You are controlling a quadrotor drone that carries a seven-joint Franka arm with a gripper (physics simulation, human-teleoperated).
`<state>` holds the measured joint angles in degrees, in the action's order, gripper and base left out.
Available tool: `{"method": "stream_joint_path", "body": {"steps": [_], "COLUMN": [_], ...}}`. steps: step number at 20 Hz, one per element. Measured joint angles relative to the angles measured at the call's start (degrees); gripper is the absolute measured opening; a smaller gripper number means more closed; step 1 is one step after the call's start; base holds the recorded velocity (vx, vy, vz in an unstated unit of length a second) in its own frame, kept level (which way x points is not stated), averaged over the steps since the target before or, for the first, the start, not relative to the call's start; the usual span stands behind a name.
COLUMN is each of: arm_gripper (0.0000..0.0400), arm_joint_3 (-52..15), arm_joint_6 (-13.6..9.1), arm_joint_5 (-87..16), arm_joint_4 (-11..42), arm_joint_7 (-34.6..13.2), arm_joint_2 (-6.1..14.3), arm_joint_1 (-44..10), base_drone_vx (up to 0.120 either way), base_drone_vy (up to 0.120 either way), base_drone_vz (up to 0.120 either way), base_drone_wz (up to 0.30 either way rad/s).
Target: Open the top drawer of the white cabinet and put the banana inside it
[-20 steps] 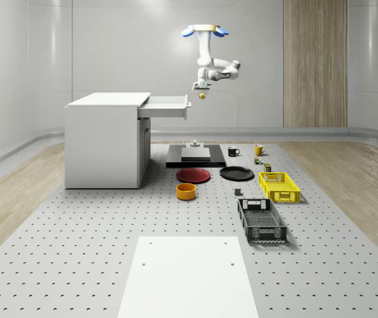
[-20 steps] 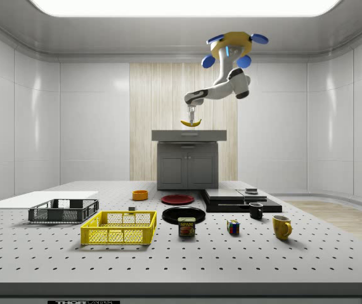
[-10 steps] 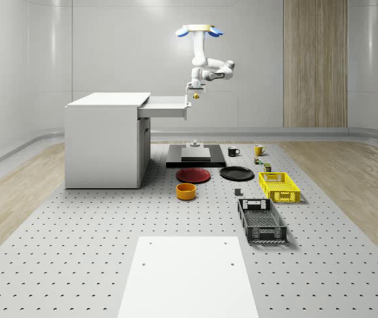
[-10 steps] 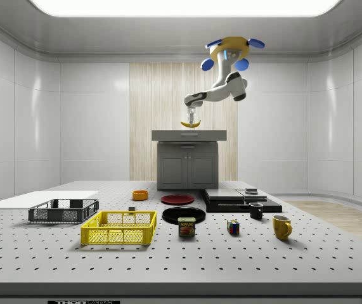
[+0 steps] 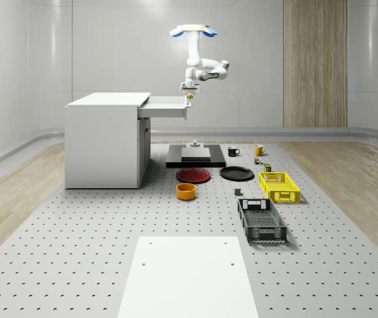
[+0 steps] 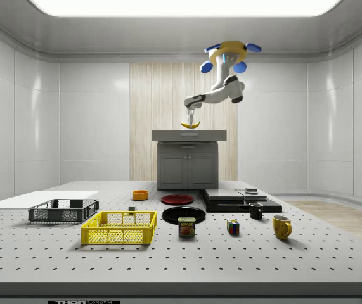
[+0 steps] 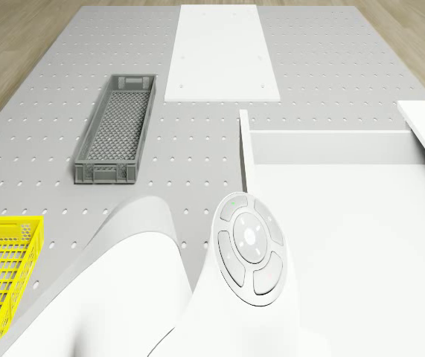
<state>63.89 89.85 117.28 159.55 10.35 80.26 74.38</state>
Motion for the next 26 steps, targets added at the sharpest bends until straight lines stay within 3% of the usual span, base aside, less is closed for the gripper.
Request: {"method": "stream_joint_path", "body": {"steps": [26], "arm_gripper": [0.0197], "arm_joint_3": [0.0], "arm_joint_6": [0.1], "arm_joint_5": [0.0], "arm_joint_4": [0.0], "arm_joint_7": [0.0], "arm_joint_2": [0.1], "arm_joint_1": [0.1], "base_drone_vx": [0.0], "base_drone_vy": [-0.12], "base_drone_vz": [0.0], "base_drone_wz": [0.0]}}
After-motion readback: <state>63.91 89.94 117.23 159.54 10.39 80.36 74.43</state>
